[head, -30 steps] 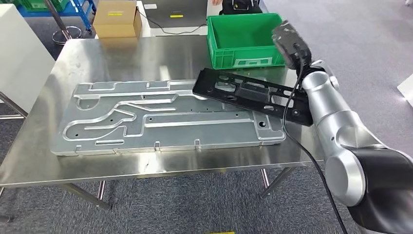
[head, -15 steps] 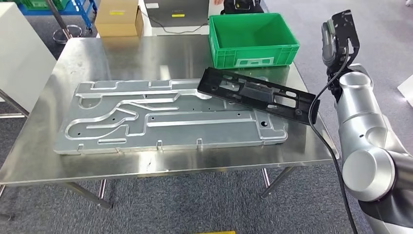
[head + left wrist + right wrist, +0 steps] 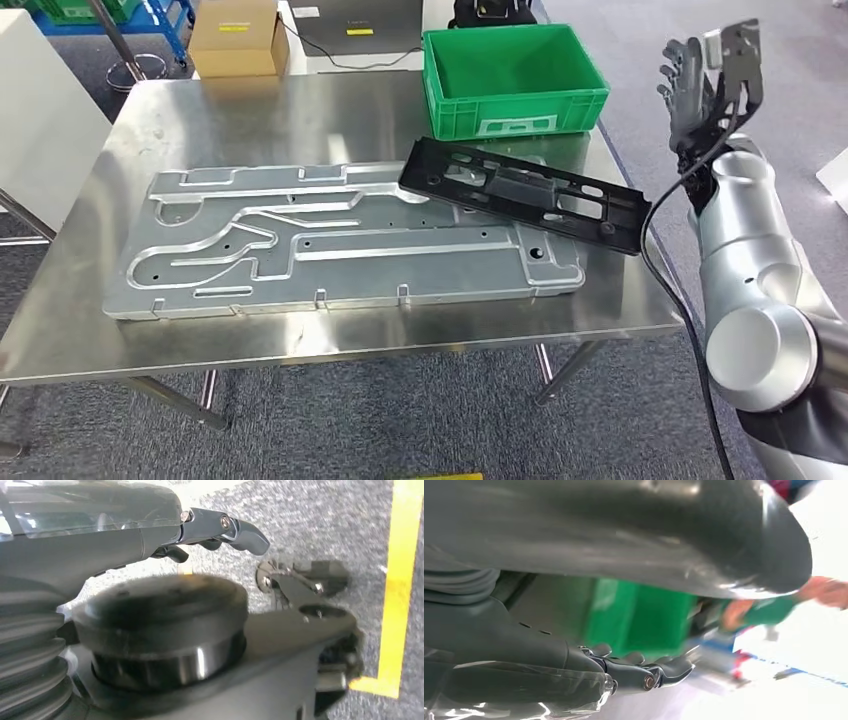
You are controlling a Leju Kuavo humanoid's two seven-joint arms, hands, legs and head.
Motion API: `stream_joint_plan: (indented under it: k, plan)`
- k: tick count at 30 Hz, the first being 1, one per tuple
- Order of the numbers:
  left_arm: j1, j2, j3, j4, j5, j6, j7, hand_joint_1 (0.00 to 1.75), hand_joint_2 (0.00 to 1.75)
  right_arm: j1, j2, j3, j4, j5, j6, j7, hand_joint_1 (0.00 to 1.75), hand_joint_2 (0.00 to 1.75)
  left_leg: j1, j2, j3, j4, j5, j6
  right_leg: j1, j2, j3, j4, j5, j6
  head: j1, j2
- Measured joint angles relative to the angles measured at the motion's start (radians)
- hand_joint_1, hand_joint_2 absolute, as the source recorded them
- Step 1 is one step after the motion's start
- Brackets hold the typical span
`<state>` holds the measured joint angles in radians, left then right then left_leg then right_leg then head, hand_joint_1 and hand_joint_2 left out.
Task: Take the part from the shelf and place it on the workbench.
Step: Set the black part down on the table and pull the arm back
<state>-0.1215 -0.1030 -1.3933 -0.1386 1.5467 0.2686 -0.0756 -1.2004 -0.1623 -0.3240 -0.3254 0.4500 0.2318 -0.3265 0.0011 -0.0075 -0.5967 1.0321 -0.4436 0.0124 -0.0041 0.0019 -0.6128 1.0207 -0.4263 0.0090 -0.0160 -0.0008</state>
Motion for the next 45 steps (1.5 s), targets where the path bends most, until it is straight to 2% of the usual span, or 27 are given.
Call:
stream_joint_plan:
  k: [1,3,5,7,8,9,10,11,13,14,16,18,20,22,23,24,25,27,29,33,35,37,38,39,40,43,45]
  plan:
    - [0.001,0.0,0.003,0.0,0.002,0.001,0.0,0.0,1.75,0.016,0.0,-0.011,-0.011,-0.038,0.041,-0.041,0.0,0.0,0.001,-0.001,0.0,-0.002,0.003,0.006,0.0,-0.001,0.001,-0.002,0.001,0.005,0.0,0.0]
    - [0.001,0.0,0.011,0.0,0.005,0.005,-0.001,0.0,0.87,0.069,0.003,-0.021,-0.053,-0.123,0.107,-0.117,0.0,0.0,0.005,-0.002,0.004,-0.013,0.009,0.018,-0.002,-0.002,-0.002,0.01,-0.01,0.017,0.0,0.0]
    - [0.0,-0.001,0.019,0.0,0.01,0.007,-0.004,0.0,0.0,0.152,0.009,-0.012,-0.131,-0.243,0.149,-0.166,0.0,0.0,0.009,-0.004,0.008,-0.021,0.015,0.026,-0.006,-0.002,-0.037,0.09,-0.058,0.028,0.002,0.0]
    - [0.002,-0.001,0.031,0.0,0.012,0.008,-0.007,0.0,0.0,0.266,0.019,0.023,-0.259,-0.39,0.156,-0.17,0.0,0.0,0.009,-0.007,0.008,-0.021,0.015,0.028,-0.01,-0.001,-0.1,0.219,-0.115,0.036,0.003,0.0]
    - [0.004,-0.001,0.038,0.0,0.013,0.009,-0.008,0.0,0.0,0.325,0.025,0.052,-0.333,-0.455,0.144,-0.159,0.0,0.0,0.009,-0.009,0.008,-0.02,0.014,0.028,-0.012,-0.002,-0.122,0.259,-0.124,0.038,0.003,0.0]
    - [0.005,-0.001,0.045,0.0,0.013,0.01,-0.009,0.0,0.0,0.379,0.031,0.089,-0.413,-0.513,0.123,-0.146,0.0,0.0,0.009,-0.009,0.008,-0.019,0.013,0.026,-0.013,-0.002,-0.126,0.262,-0.114,0.038,0.003,0.0]
    - [0.005,-0.001,0.052,0.0,0.013,0.012,-0.01,0.0,0.0,0.425,0.035,0.129,-0.491,-0.558,0.096,-0.135,0.0,0.0,0.009,-0.008,0.008,-0.018,0.011,0.024,-0.013,-0.002,-0.11,0.225,-0.087,0.037,0.003,0.0]
    - [0.005,-0.001,0.059,0.0,0.013,0.014,-0.01,0.0,0.0,0.466,0.039,0.173,-0.574,-0.591,0.065,-0.13,0.0,0.0,0.009,-0.007,0.009,-0.017,0.009,0.021,-0.013,-0.002,-0.076,0.159,-0.051,0.035,0.003,0.0]
    - [0.003,-0.001,0.074,0.0,0.013,0.02,-0.01,0.0,0.0,0.55,0.046,0.259,-0.743,-0.617,-0.005,-0.135,0.0,0.0,0.007,-0.006,0.012,-0.016,0.005,0.013,-0.008,-0.002,-0.011,0.033,-0.007,0.025,0.003,0.0]
    - [0.003,-0.001,0.082,0.0,0.013,0.024,-0.009,0.0,0.0,0.598,0.05,0.298,-0.828,-0.61,-0.037,-0.142,0.0,0.0,0.006,-0.006,0.013,-0.016,0.003,0.008,-0.005,-0.002,0.007,-0.001,-0.001,0.019,0.003,0.0]
    - [0.004,-0.002,0.097,0.0,0.013,0.032,-0.007,0.0,0.0,0.702,0.064,0.371,-0.984,-0.574,-0.087,-0.152,0.0,0.0,0.007,-0.007,0.017,-0.02,0.001,-0.003,0.001,-0.001,0.012,-0.011,-0.004,0.006,0.002,0.0]
    - [0.004,-0.002,0.111,0.0,0.013,0.043,-0.003,0.0,0.0,0.803,0.085,0.439,-1.127,-0.53,-0.119,-0.157,0.0,0.0,0.008,-0.004,0.016,-0.011,-0.012,-0.015,-0.003,-0.004,0.017,-0.017,-0.002,-0.008,0.002,0.0]
    - [0.004,-0.002,0.121,0.0,0.013,0.053,-0.001,0.0,0.0,0.893,0.107,0.503,-1.249,-0.491,-0.147,-0.162,0.0,0.0,0.008,-0.001,-0.015,0.067,-0.065,-0.023,-0.007,-0.007,0.021,-0.023,-0.002,-0.021,0.0,0.0]
    - [0.005,-0.001,0.128,0.0,0.013,0.063,-0.001,0.0,0.0,0.97,0.125,0.553,-1.333,-0.47,-0.165,-0.164,0.0,0.0,0.008,0.001,-0.074,0.202,-0.133,-0.028,-0.004,-0.008,0.022,-0.023,-0.004,-0.028,-0.001,0.0]
    - [0.006,0.0,0.131,0.0,0.013,0.067,-0.001,0.0,0.0,1.005,0.132,0.574,-1.363,-0.465,-0.169,-0.163,0.0,0.0,0.009,0.001,-0.096,0.25,-0.148,-0.029,-0.003,-0.008,0.022,-0.022,-0.005,-0.03,-0.001,0.0]
    - [0.007,0.0,0.135,0.0,0.013,0.069,-0.002,0.0,0.0,1.033,0.138,0.591,-1.386,-0.461,-0.172,-0.161,0.0,0.0,0.009,0.001,-0.1,0.262,-0.143,-0.03,-0.002,-0.008,0.022,-0.02,-0.006,-0.03,-0.001,0.0]
    - [0.007,0.001,0.139,0.0,0.013,0.071,-0.002,0.0,0.0,1.056,0.145,0.607,-1.404,-0.458,-0.174,-0.16,0.0,0.0,0.009,0.001,-0.085,0.233,-0.12,-0.03,-0.002,-0.007,0.022,-0.019,-0.007,-0.03,-0.001,0.0]
    - [0.006,0.004,0.146,0.0,0.013,0.071,0.0,0.0,0.0,1.08,0.159,0.631,-1.425,-0.452,-0.176,-0.152,0.0,0.0,0.009,0.001,-0.016,0.098,-0.056,-0.025,-0.001,-0.003,0.021,-0.012,-0.01,-0.027,-0.001,0.0]
    - [0.002,0.006,0.151,0.0,0.012,0.071,0.002,0.0,0.0,1.09,0.172,0.644,-1.433,-0.443,-0.182,-0.141,0.0,0.0,0.008,0.001,0.032,0.001,-0.027,-0.016,0.001,0.001,0.019,-0.004,-0.013,-0.02,0.0,0.0]
    - [0.001,0.007,0.154,0.0,0.01,0.07,0.004,0.0,0.0,1.125,0.192,0.647,-1.454,-0.426,-0.202,-0.129,0.0,0.0,0.005,0.0,0.04,-0.021,-0.016,0.006,0.0,0.002,0.015,0.004,-0.018,0.003,0.001,0.0]
    - [0.001,0.008,0.154,0.0,0.007,0.069,0.005,0.0,0.0,1.146,0.197,0.647,-1.468,-0.423,-0.209,-0.13,0.0,0.0,0.009,0.002,0.04,-0.028,-0.008,0.016,-0.004,0.001,-0.011,0.067,-0.063,0.015,0.002,0.0]
    - [0.001,0.009,0.154,0.0,0.004,0.068,0.004,0.0,0.0,1.165,0.199,0.647,-1.475,-0.423,-0.212,-0.131,0.0,0.0,0.008,0.004,0.035,-0.028,-0.006,0.02,-0.007,0.001,-0.069,0.197,-0.133,0.025,0.002,0.0]
    - [0.001,0.01,0.154,0.0,0.003,0.067,0.004,0.0,0.0,1.173,0.199,0.647,-1.475,-0.423,-0.212,-0.131,0.0,0.0,0.008,0.004,0.033,-0.028,-0.006,0.02,-0.009,0.001,-0.094,0.254,-0.155,0.028,0.002,0.0]
    - [0.002,0.01,0.154,0.0,0.003,0.066,0.003,0.0,0.0,1.181,0.2,0.647,-1.476,-0.424,-0.211,-0.131,0.0,0.0,0.008,0.005,0.032,-0.027,-0.006,0.02,-0.01,0.0,-0.103,0.278,-0.157,0.029,0.002,0.0]
    - [0.002,0.011,0.154,0.0,0.003,0.065,0.0,0.0,0.0,1.187,0.2,0.647,-1.476,-0.425,-0.209,-0.132,0.0,0.0,0.008,0.005,0.032,-0.026,-0.006,0.02,-0.01,0.0,-0.091,0.262,-0.14,0.028,0.002,0.0]
    - [0.0,0.011,0.154,0.0,0.005,0.062,-0.011,0.0,0.0,1.191,0.204,0.646,-1.476,-0.429,-0.2,-0.141,0.0,0.0,0.006,0.004,0.035,-0.025,-0.005,0.014,-0.007,-0.001,0.018,0.062,-0.052,0.016,0.002,0.0]
    - [-0.001,0.012,0.154,0.0,0.008,0.061,-0.018,0.0,0.0,1.19,0.209,0.646,-1.475,-0.431,-0.194,-0.147,0.0,0.0,0.003,0.003,0.034,-0.024,-0.004,0.004,-0.001,0.0,0.052,-0.008,-0.035,0.005,0.002,0.0]
